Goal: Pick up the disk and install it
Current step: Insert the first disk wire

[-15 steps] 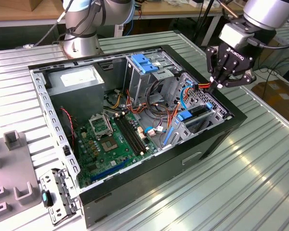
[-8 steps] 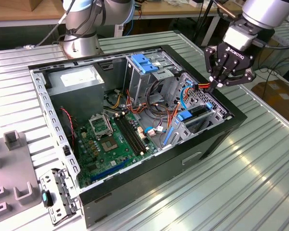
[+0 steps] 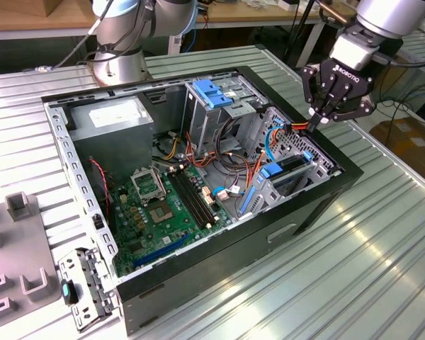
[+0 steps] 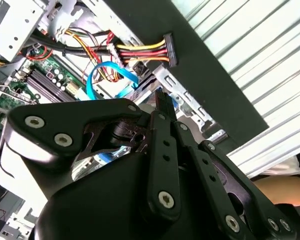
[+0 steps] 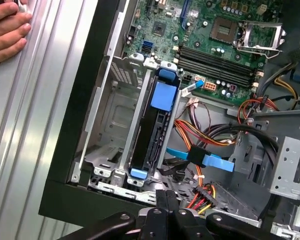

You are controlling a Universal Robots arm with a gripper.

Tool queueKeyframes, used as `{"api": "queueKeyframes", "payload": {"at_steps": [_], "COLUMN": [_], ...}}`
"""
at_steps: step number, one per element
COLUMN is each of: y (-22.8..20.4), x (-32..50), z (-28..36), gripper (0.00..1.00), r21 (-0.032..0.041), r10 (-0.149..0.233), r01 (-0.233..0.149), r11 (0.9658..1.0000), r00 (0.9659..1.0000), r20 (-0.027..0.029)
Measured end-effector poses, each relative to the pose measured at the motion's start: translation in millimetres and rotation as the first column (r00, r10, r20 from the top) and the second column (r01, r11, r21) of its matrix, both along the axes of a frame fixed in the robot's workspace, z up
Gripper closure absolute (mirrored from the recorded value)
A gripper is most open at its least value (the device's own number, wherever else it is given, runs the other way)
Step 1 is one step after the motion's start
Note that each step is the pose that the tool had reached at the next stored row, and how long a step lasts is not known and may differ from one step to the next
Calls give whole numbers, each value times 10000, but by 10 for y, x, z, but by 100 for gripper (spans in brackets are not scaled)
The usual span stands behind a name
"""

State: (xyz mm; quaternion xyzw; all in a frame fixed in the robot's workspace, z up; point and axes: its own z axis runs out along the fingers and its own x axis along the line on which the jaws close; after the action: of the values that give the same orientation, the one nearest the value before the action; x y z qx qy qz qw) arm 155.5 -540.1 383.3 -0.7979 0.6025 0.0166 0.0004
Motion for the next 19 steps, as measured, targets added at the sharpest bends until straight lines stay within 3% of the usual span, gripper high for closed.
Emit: {"api": "queueKeyframes", "payload": {"at_steps": [5, 11, 13, 14, 16, 17, 19], "y": [64, 114, 132, 146, 154, 154, 155], "x": [124, 183, 194, 199, 206, 206, 207], "z": [0, 0, -1, -2, -5, -7, -13], "gripper": [89, 89, 76, 76, 75, 69, 69], "r21": [-1, -1, -1, -4, -6, -5, -6], "r10": [258, 459, 535, 592, 865, 1044, 1409], "r01": [-258, -459, -535, -592, -865, -1044, -1409], "r11": [9997, 9989, 9986, 9982, 9963, 9945, 9900], "r00": [9997, 9989, 9986, 9982, 9963, 9945, 9900], "r20": [0, 0, 0, 0, 0, -1, 1]}}
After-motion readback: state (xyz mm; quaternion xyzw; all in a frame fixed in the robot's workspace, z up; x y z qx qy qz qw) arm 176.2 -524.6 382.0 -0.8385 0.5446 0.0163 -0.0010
